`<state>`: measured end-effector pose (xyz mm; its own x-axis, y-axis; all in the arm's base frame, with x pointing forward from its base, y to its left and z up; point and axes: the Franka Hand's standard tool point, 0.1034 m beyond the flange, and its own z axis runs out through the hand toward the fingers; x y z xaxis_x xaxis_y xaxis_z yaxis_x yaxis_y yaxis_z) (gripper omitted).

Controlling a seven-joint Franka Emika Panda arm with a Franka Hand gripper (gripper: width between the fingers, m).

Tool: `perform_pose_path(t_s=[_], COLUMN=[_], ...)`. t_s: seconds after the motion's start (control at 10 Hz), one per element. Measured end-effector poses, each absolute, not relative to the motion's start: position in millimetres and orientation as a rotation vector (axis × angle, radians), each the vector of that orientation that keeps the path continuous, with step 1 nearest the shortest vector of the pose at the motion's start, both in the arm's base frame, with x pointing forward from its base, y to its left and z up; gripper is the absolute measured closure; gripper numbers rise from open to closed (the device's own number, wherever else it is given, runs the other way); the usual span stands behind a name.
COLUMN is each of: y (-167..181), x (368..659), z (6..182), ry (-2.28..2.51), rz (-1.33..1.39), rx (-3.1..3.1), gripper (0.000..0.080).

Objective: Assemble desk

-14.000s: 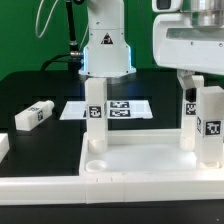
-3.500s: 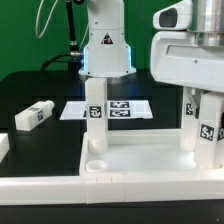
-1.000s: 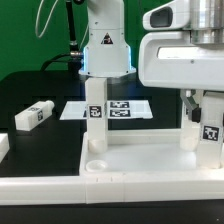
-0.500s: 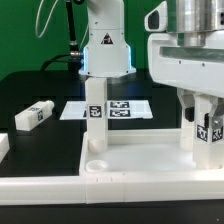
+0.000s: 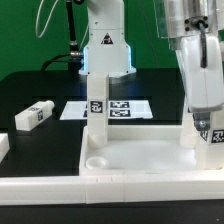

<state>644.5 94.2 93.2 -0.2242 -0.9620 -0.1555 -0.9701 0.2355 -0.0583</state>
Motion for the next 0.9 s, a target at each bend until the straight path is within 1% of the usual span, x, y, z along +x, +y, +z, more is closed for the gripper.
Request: perform_pose_path(t_s=[0.2,0.4,0.5,0.6,0.7,0.8,0.9], y=[97.0,95.9,98.6,101.5,105.5,109.8,105.9], x=[637.4,638.9,636.5,636.8,635.9,634.1,634.8], z=[90.0,90.1,92.4,96.8,100.7,101.4,100.2], ry=[2.395,2.344,2.259,2.163,1.938,1.789,1.764], rz=[0.122,0.105,0.119,0.110,0.071,0.056,0.050], rx=[-1.839,-1.891,-2.005,-2.108,-2.341,-2.475,-2.492], gripper=[0.0500,0.0507,0.0338,0.0213,0.0170,0.0170,0.0153])
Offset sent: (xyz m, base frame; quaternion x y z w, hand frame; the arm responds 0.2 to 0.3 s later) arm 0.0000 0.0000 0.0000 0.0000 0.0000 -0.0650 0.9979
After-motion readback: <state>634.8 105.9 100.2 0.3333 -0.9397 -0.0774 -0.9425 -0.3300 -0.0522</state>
